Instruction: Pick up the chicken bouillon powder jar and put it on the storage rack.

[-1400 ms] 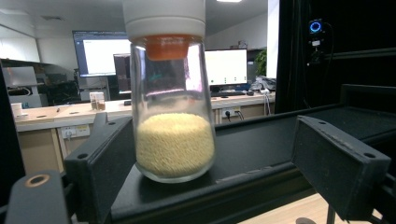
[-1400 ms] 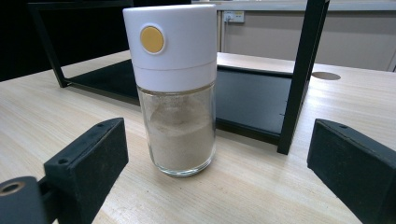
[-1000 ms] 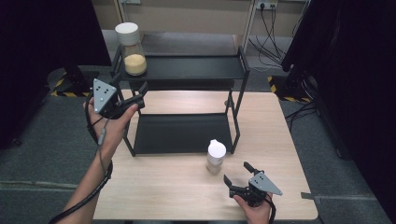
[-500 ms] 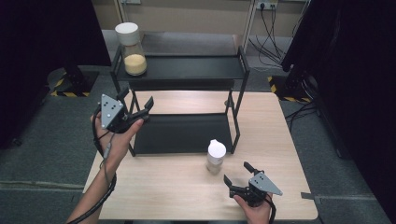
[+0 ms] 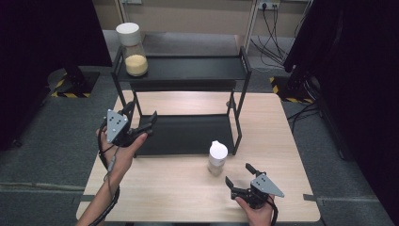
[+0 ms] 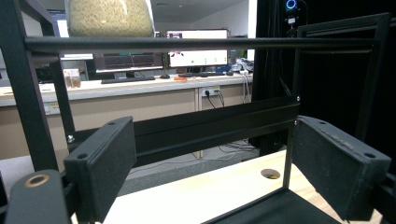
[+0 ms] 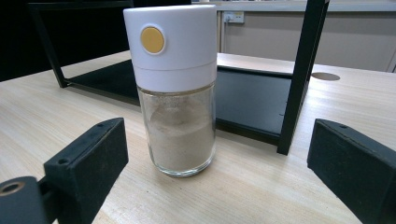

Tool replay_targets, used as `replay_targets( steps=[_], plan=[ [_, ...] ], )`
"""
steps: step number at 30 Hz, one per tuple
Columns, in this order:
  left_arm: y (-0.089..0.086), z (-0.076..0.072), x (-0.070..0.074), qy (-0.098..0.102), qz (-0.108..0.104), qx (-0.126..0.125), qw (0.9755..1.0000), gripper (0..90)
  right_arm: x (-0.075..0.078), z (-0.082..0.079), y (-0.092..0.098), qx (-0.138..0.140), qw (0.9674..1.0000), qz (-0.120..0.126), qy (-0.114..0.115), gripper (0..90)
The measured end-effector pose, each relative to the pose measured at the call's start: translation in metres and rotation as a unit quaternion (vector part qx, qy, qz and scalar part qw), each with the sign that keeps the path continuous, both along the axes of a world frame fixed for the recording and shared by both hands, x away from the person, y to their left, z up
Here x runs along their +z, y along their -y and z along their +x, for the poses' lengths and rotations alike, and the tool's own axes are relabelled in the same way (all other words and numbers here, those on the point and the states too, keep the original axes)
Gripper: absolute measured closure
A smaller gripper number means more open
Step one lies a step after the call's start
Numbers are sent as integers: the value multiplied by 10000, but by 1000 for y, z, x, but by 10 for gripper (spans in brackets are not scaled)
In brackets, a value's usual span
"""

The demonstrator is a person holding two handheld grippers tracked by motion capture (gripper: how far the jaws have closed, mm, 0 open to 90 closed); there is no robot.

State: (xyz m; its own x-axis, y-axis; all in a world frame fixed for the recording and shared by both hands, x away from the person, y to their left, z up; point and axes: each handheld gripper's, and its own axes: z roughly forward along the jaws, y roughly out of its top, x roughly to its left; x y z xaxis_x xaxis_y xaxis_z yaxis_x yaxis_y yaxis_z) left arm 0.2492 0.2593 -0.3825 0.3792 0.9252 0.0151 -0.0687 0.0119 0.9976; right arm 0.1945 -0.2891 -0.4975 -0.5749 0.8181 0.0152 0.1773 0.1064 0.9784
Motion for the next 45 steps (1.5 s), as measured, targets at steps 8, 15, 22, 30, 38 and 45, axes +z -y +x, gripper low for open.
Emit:
replay_targets(
  steps=[8, 15, 22, 30, 38, 45],
  plan=[
    [0, -7, -14, -79, 21, -38, 10000, 133, 0, 0, 0, 1, 10000, 0, -1, 54],
    [0, -15, -27, -154, 22, -79, 9998, 132, 0, 0, 0, -2, 10000, -3, 1, 54],
    [-1, -21, -41, -275, 5, -153, 9995, 133, 0, 0, 0, -3, 10000, -1, 4, 54],
    [-3, -27, -57, -412, 9, -207, 9989, 132, 0, 0, 0, -5, 10000, -4, 6, 53],
    [-4, -34, -71, -571, 76, -261, 9980, 132, 0, 0, -1, -9, 10000, -6, 7, 53],
    [-4, -39, -89, -677, -26, -262, 9974, 132, 0, 0, 0, -10, 10000, 3, 5, 53]
  ],
)
